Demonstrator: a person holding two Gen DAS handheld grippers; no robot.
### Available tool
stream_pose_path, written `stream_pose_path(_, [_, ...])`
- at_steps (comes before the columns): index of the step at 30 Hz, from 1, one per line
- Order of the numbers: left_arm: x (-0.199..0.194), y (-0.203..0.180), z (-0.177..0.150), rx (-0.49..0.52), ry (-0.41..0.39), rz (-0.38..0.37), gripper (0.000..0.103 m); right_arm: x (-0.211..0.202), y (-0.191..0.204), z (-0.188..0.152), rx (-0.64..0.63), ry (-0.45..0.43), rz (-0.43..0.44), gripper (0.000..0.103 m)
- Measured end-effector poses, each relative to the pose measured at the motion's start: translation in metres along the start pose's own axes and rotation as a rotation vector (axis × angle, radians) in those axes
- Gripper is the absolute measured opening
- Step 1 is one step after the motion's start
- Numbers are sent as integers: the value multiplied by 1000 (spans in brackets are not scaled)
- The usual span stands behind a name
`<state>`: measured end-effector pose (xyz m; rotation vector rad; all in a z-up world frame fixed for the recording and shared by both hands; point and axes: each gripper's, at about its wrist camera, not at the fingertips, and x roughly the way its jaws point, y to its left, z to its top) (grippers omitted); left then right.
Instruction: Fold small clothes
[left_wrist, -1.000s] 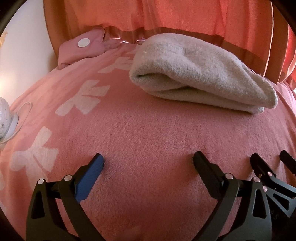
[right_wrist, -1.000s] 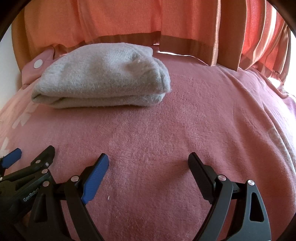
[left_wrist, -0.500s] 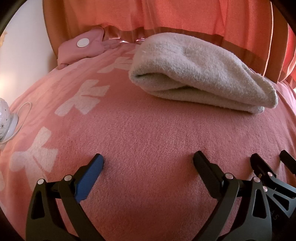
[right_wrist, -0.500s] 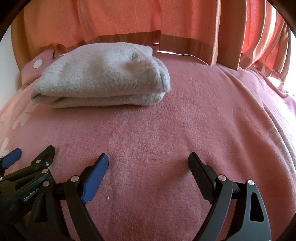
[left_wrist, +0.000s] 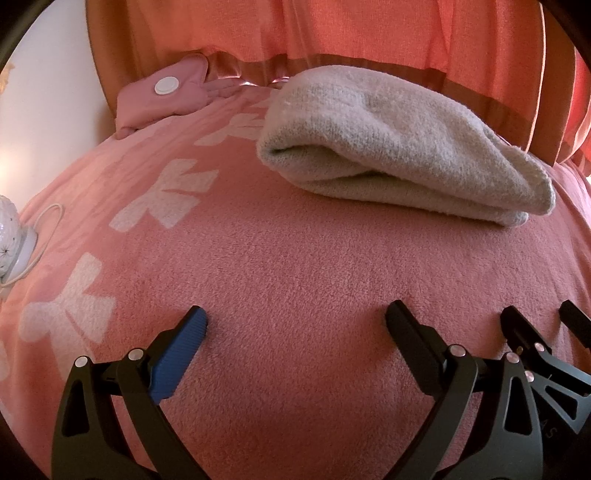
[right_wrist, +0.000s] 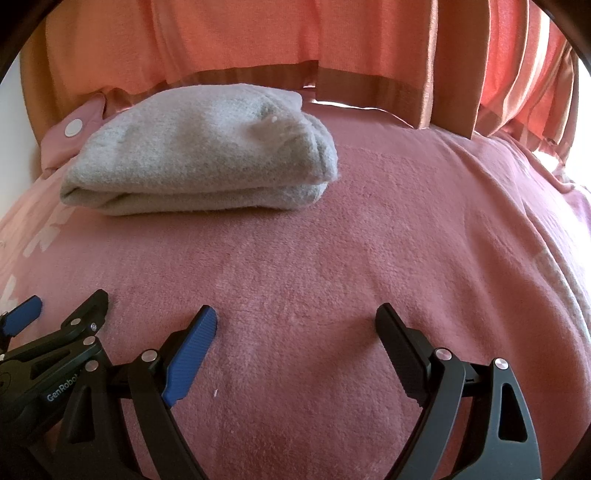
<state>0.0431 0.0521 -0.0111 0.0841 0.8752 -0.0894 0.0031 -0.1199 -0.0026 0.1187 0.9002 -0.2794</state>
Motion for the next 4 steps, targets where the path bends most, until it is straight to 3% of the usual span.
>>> stream_pose_path(4, [0, 0, 0, 1, 0, 0, 95, 0, -1, 0, -2, 0, 1, 86])
